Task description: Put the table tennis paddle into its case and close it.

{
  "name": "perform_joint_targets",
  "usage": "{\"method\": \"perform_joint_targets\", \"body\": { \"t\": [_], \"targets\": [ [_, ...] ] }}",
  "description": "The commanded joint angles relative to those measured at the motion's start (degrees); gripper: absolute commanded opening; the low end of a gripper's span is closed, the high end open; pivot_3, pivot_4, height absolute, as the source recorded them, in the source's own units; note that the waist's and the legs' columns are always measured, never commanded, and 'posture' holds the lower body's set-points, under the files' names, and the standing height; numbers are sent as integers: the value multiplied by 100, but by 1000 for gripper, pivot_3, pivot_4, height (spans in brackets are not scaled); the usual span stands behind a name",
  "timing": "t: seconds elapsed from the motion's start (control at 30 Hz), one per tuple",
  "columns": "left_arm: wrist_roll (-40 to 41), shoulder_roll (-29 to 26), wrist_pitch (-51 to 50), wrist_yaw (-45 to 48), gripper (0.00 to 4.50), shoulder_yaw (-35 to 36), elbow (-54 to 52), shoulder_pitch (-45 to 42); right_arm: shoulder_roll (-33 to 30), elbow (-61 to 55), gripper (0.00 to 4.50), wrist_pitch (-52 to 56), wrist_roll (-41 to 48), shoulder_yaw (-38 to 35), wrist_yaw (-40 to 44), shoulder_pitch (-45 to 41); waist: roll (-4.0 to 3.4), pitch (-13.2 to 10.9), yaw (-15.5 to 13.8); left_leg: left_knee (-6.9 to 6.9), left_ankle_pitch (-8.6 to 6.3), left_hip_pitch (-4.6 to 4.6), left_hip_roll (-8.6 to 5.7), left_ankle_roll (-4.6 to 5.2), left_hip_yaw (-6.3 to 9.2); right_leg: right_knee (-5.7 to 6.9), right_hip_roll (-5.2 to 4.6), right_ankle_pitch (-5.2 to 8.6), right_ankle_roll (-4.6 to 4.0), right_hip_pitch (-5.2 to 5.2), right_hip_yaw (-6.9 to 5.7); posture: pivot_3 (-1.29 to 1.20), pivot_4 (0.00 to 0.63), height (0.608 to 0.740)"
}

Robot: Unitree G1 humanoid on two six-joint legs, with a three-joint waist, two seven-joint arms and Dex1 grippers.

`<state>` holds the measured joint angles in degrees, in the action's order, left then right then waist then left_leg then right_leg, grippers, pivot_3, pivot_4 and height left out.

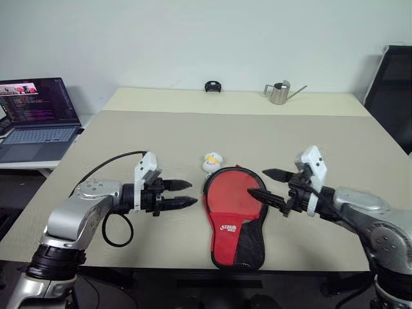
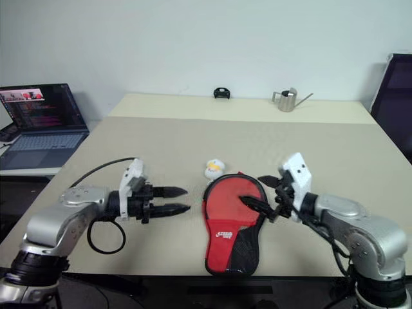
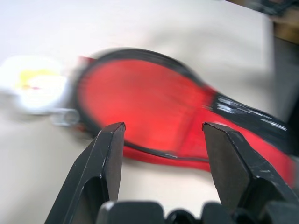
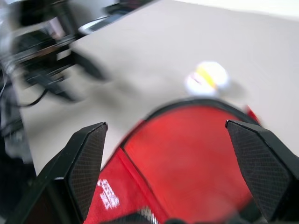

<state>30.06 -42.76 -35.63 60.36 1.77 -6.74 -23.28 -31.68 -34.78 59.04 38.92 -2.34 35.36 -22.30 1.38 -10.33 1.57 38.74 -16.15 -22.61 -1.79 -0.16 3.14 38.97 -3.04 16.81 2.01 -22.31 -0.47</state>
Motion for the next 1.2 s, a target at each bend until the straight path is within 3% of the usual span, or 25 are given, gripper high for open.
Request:
{"method": "perform_joint_targets", "body": {
  "t": [0.03, 0.27, 0.5, 0.73, 0.83, 0.93, 1.2],
  "targets": [
    [-262, 142, 257, -536, 2875, 230, 206, -193, -137, 287, 4458, -579, -280, 607, 484, -156, 1, -1, -1, 0, 0, 0, 0, 0, 0, 0, 0, 0, 0, 0, 0, 0, 150, 740],
    [-648, 431, 488, -1219, 2875, 221, 618, -387, 234, 1284, 4458, -1203, -1081, 1731, 563, -490, 1, -1, -4, 4, 1, 1, 0, -2, 2, 4, -1, -1, -1, -1, 0, 0, 150, 740],
    [-834, 551, 463, -1374, 2875, 100, 881, -563, 295, 2022, 4458, -1584, -1757, 2087, 578, -493, 1, -1, -8, 4, 7, -4, -2, -13, 3, 2, -3, -1, -1, -4, -2, 0, 150, 740],
    [-1198, 996, 583, -1511, 2875, -86, 2276, -1725, 486, 2456, 4458, -1700, -2191, 2140, 414, -468, 4, 1, -22, 10, 7, -2, -7, -13, 10, 7, -2, -2, -1, 0, -8, 0, 150, 740],
    [-1391, 1162, 839, -1474, 3476, -181, 2813, -2113, 574, 2471, 4500, -1710, -2278, 2146, 403, -439, 4, 1, -12, 10, 10, -3, -9, -18, 9, 7, -3, -2, -1, -2, -8, 0, 150, 740],
    [-1543, 1389, 1112, -1454, 4475, -243, 3390, -2505, 638, 2472, 4500, -1703, -2318, 2149, 387, -413, 4, 1, -5, 10, 13, -2, -9, -22, 9, 8, -2, -2, -1, -4, -8, 0, 150, 740],
    [-1987, 2091, 1861, -1140, 4475, -542, 5189, -3549, 767, 2528, 4500, -1729, -2420, 2148, 383, -415, 6, 2, -1, 11, 12, -3, -13, -20, 8, 8, -2, -2, -1, -3, -14, 0, 150, 740]
  ]
}}
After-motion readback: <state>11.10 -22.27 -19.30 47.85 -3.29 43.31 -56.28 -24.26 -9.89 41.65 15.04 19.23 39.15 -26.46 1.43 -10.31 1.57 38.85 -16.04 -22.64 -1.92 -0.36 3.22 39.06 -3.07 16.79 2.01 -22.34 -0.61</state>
